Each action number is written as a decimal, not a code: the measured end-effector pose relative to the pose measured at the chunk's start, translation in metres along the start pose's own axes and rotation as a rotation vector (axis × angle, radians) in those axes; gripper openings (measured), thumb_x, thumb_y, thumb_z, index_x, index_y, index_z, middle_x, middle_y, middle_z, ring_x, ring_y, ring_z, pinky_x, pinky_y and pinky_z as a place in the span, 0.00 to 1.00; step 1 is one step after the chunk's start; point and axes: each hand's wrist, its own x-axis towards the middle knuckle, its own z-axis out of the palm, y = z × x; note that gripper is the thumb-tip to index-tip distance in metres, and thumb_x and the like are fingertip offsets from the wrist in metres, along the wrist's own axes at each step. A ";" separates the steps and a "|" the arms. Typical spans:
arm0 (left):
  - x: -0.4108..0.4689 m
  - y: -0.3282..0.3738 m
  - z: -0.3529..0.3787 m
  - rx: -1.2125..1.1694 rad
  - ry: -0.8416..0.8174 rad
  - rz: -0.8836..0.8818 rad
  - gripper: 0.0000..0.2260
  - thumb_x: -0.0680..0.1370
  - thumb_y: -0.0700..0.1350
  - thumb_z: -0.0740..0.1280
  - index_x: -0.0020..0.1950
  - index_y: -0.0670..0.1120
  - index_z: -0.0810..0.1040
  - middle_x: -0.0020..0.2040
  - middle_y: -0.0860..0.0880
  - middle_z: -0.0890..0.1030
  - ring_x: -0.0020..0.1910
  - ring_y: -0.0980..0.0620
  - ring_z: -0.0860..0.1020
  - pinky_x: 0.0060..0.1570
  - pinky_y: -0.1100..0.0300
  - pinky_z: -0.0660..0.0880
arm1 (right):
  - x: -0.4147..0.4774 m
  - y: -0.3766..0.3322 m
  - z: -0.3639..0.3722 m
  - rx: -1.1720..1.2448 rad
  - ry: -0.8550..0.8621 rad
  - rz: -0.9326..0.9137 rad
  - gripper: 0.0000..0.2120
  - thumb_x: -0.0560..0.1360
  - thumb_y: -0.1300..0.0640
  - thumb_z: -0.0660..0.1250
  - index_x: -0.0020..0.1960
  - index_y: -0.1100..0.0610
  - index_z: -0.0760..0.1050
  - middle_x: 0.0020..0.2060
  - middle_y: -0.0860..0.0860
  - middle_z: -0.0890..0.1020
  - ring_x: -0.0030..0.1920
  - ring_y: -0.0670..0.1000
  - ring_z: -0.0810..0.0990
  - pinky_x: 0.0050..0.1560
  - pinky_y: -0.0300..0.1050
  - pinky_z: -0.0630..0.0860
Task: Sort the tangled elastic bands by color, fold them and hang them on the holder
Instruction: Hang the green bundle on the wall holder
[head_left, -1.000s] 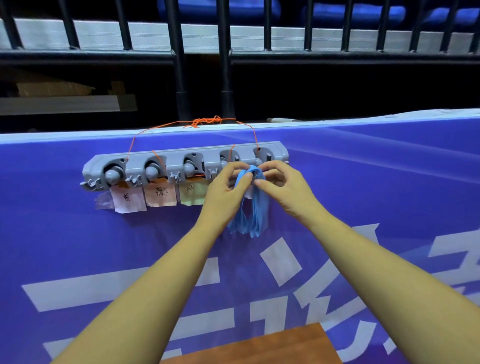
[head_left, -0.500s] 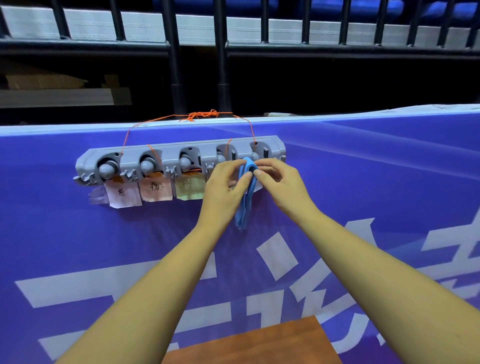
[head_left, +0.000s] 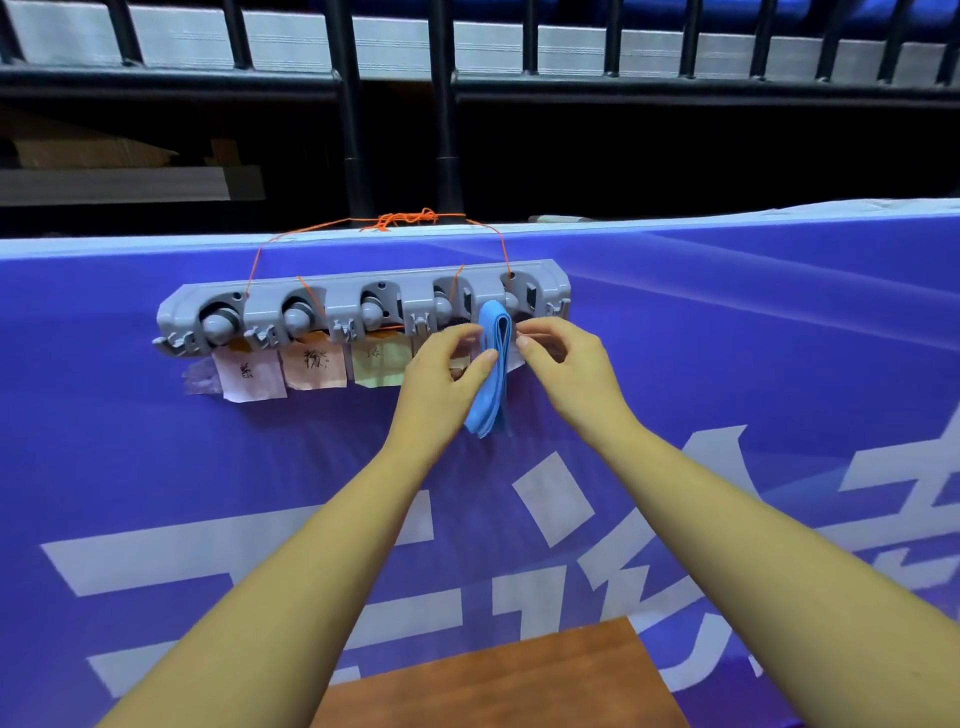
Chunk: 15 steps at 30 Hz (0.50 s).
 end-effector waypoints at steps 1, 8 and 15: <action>-0.007 -0.002 -0.003 0.006 -0.006 -0.026 0.10 0.79 0.46 0.68 0.60 0.49 0.78 0.56 0.53 0.80 0.52 0.62 0.79 0.50 0.71 0.74 | -0.009 0.003 -0.002 -0.023 0.003 0.026 0.09 0.78 0.56 0.65 0.57 0.54 0.80 0.51 0.43 0.83 0.53 0.41 0.80 0.56 0.38 0.76; -0.089 -0.066 -0.011 0.096 -0.112 -0.319 0.02 0.79 0.47 0.65 0.49 0.50 0.77 0.44 0.55 0.80 0.42 0.58 0.77 0.37 0.71 0.70 | -0.106 0.085 0.008 -0.218 -0.196 0.342 0.15 0.78 0.53 0.64 0.63 0.56 0.75 0.59 0.49 0.78 0.57 0.46 0.75 0.56 0.38 0.68; -0.220 -0.144 0.010 0.224 -0.339 -0.639 0.04 0.79 0.45 0.65 0.46 0.46 0.76 0.34 0.52 0.77 0.28 0.58 0.72 0.33 0.61 0.70 | -0.221 0.163 0.037 -0.362 -0.440 0.563 0.16 0.77 0.57 0.67 0.62 0.62 0.76 0.58 0.59 0.78 0.58 0.58 0.78 0.59 0.44 0.69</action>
